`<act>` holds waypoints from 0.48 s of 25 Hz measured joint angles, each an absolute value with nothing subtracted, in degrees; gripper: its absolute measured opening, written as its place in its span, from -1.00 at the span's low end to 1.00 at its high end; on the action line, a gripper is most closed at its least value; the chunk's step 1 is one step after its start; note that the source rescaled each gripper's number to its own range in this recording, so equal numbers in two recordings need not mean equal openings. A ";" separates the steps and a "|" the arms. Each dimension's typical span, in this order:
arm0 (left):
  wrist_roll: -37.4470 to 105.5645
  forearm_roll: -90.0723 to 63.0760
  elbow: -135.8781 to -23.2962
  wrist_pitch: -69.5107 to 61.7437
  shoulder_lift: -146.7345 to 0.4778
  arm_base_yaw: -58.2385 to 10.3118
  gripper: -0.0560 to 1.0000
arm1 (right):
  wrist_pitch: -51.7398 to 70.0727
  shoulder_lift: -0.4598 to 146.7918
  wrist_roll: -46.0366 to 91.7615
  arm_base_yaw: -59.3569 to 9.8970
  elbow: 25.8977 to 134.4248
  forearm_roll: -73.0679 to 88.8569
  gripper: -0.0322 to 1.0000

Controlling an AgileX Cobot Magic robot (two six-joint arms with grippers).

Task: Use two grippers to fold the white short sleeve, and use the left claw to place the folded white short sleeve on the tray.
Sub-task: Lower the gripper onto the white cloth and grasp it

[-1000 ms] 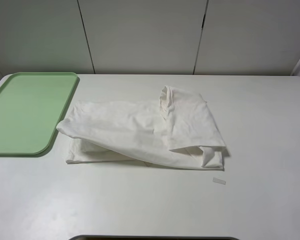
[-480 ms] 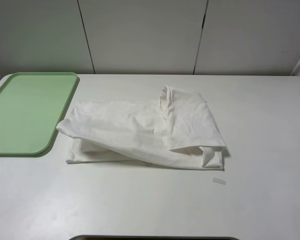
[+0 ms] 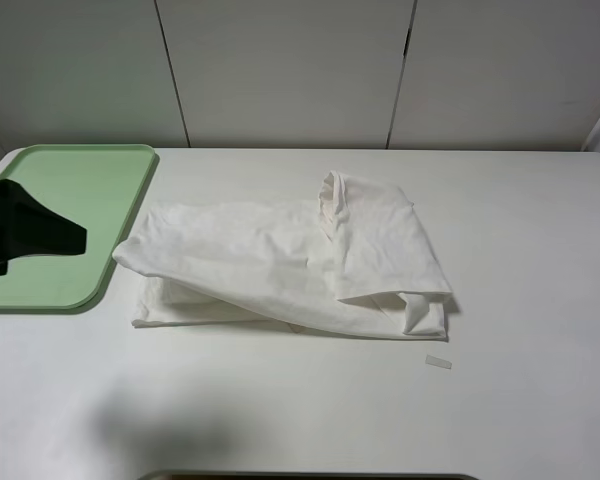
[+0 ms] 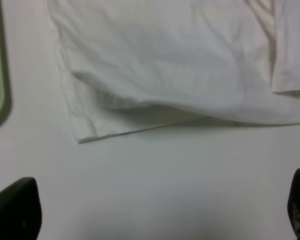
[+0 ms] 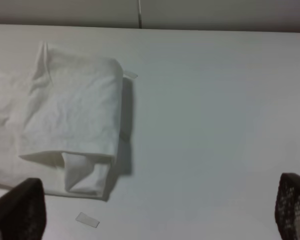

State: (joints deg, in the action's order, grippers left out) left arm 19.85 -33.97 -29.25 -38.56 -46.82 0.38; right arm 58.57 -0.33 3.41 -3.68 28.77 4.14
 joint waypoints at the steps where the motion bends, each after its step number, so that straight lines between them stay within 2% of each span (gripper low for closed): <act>1: 21.13 -35.56 -29.25 -37.09 -50.95 0.38 0.98 | 58.57 -0.33 3.41 -3.68 28.77 4.14 1.00; 8: 30.32 -44.61 -29.25 -28.62 -70.45 0.38 0.97 | 58.63 -0.33 3.41 -3.68 28.77 4.14 1.00; 12: 33.13 -47.39 -29.25 -25.34 -74.92 0.38 0.97 | 58.63 -0.33 3.41 -3.68 28.77 4.14 1.00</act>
State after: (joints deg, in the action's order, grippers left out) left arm 33.13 -47.39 -29.25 -25.34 -74.92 0.38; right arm 58.63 -0.33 3.41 -3.68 28.77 4.14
